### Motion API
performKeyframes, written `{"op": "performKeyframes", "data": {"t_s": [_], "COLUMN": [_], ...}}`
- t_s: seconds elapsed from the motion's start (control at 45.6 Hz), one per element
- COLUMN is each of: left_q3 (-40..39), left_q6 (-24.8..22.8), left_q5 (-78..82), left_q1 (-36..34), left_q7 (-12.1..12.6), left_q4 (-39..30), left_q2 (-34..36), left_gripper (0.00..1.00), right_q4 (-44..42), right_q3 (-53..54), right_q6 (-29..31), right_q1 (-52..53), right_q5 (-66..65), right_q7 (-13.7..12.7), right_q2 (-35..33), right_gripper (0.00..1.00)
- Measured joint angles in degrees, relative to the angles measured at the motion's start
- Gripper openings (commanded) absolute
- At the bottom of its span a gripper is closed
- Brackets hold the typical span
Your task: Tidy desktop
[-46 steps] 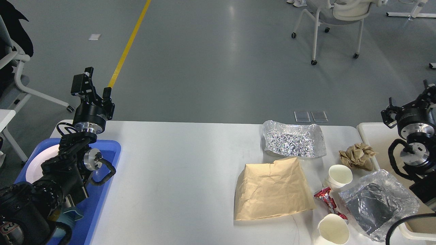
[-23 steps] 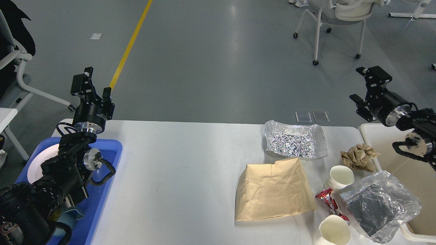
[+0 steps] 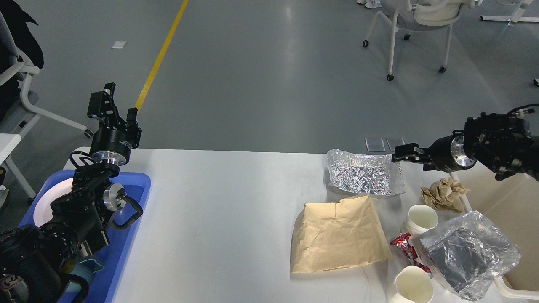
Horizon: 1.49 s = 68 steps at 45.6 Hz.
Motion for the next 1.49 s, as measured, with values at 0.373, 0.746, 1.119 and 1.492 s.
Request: {"op": "performKeyframes", "data": {"t_s": [0.373, 0.746, 1.119, 1.492], "left_q3": [0.1, 0.1, 0.1, 0.1], "left_q6": [0.0, 0.0, 0.0, 0.0], "left_q5": [0.0, 0.0, 0.0, 0.0], "left_q1": [0.0, 0.0, 0.0, 0.0], "left_q7": [0.0, 0.0, 0.0, 0.0], "left_q4": [0.0, 0.0, 0.0, 0.0], "left_q2": [-0.1, 0.0, 0.0, 0.0], "left_gripper": [0.96, 0.96, 0.97, 0.97], "right_q4": [7.3, 9.0, 11.9, 11.3], "right_q3": [-0.5, -3.4, -6.2, -0.8], "right_q6": [5.6, 6.5, 6.6, 0.7], "right_q1": [6.3, 9.4, 10.0, 1.8], "right_q5": [7.0, 5.8, -11.4, -11.3], "right_q7": [0.3, -0.4, -7.8, -8.1], "right_q2": [0.9, 0.3, -1.8, -6.9], "right_gripper": [1.0, 1.0, 1.0, 1.0]}}
